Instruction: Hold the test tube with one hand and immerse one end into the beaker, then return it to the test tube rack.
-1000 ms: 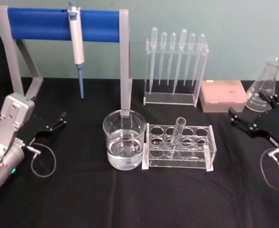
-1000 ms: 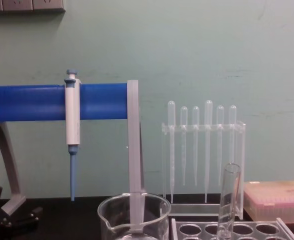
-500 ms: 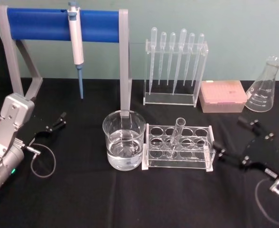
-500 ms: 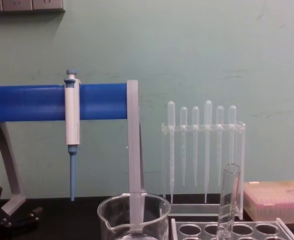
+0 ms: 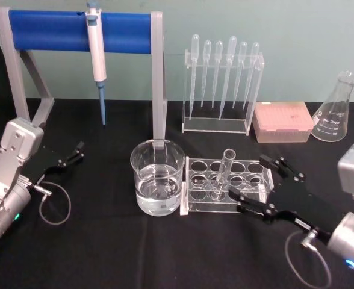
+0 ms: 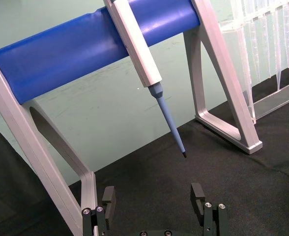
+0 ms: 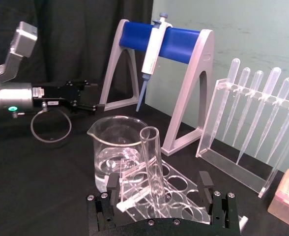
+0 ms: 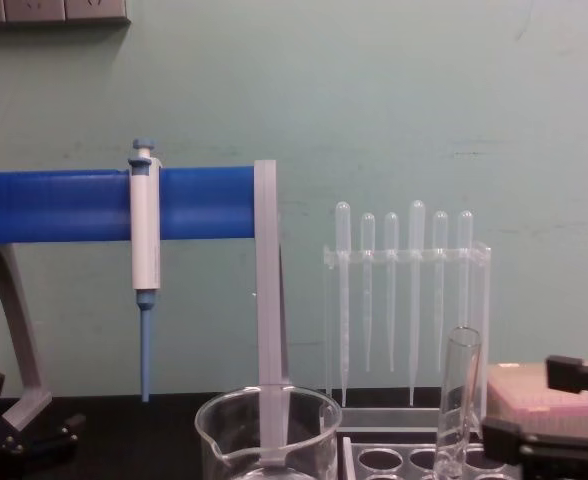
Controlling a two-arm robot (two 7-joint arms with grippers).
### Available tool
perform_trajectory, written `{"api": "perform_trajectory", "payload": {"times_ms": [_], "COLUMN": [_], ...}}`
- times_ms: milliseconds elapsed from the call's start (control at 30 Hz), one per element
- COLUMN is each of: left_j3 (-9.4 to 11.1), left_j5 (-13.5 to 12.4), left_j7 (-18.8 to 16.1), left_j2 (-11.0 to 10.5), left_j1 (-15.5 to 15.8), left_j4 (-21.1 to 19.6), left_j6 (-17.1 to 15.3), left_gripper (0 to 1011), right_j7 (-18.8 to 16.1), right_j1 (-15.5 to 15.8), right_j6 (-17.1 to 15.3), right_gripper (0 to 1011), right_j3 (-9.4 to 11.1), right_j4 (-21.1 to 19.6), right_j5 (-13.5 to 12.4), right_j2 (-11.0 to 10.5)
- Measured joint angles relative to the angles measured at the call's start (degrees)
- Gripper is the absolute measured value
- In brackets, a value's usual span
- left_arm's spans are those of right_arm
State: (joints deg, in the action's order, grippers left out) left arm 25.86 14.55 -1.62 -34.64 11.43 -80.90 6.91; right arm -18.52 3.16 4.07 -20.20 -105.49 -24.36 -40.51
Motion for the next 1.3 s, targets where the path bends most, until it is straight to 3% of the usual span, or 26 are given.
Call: {"api": "perform_trajectory", "payload": {"times_ms": [300,633,967,1300], "left_j3": [0.00,0.00,0.00,0.00], "left_j5": [0.00,0.00,0.00,0.00], "left_j7": [0.00,0.00,0.00,0.00], "left_j2": [0.00,0.00,0.00,0.00], "left_j1": [0.00,0.00,0.00,0.00], "left_j4": [0.00,0.00,0.00,0.00], "left_j6": [0.00,0.00,0.00,0.00], "left_gripper": [1000,1000,1000,1000], "right_j7": [0.73,1.23,1.19,1.14], "right_j1": [-3.72,-5.74,-5.55,-5.45], "right_j6": [-3.05,-3.30,-3.28,-3.23], "right_gripper": [1002,1002,995,751], "right_j3": [-2.17,-3.13,-3.07,-3.01], "right_j4": [1.93,4.25,4.00,3.85], "right_j5": [2.47,5.49,5.28,5.09], "right_j2": [5.02,8.68,8.19,7.97]}}
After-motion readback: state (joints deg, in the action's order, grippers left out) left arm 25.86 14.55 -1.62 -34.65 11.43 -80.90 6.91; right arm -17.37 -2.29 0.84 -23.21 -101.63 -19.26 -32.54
